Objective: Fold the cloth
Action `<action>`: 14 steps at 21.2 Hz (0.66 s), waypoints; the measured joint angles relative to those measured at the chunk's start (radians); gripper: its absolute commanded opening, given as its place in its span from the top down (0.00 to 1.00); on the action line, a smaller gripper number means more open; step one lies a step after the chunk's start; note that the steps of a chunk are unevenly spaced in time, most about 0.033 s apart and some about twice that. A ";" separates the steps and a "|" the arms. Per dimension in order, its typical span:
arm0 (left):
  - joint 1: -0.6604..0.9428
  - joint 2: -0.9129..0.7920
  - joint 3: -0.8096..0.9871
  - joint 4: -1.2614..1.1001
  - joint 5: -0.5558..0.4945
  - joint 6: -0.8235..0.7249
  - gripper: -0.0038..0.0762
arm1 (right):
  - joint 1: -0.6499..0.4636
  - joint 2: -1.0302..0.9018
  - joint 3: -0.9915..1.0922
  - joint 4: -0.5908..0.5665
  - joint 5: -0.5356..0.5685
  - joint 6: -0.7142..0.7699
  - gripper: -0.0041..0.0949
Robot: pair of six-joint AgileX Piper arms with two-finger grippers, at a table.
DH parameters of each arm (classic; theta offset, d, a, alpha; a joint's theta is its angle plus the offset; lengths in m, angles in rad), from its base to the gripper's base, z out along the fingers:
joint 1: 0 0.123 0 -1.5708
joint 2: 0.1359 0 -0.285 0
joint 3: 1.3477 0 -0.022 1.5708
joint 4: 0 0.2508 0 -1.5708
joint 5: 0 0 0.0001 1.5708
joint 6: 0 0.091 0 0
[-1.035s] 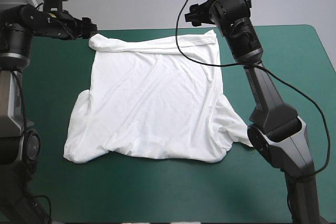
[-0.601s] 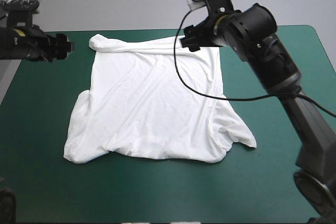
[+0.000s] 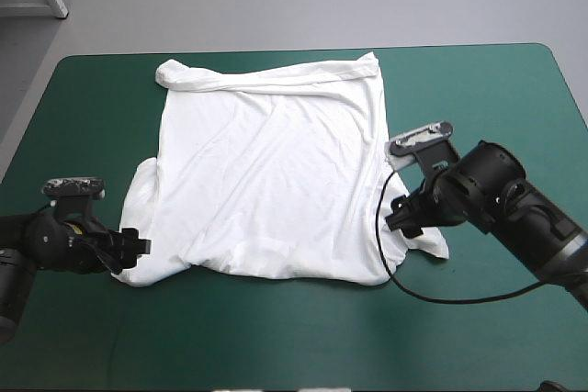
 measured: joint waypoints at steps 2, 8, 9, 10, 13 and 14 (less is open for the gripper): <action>0.000 0.030 0.125 0.000 -0.138 -0.004 0.26 | 0.000 -0.033 0.109 0.004 -0.006 0.037 0.16; 0.000 0.214 0.214 0.000 -0.339 -0.020 0.26 | 0.000 -0.065 0.297 0.008 -0.070 0.112 0.16; 0.000 0.248 0.215 0.000 -0.352 -0.023 0.28 | 0.000 -0.065 0.314 0.007 -0.081 0.122 0.16; 0.000 0.284 0.208 0.000 -0.355 -0.025 0.29 | 0.000 -0.065 0.332 0.006 -0.099 0.137 0.16; 0.000 0.320 0.193 0.001 -0.334 -0.031 0.40 | -0.010 -0.065 0.344 0.003 -0.143 0.160 0.21; 0.001 0.329 0.189 0.001 -0.327 -0.033 0.47 | -0.020 -0.065 0.344 0.003 -0.158 0.165 0.23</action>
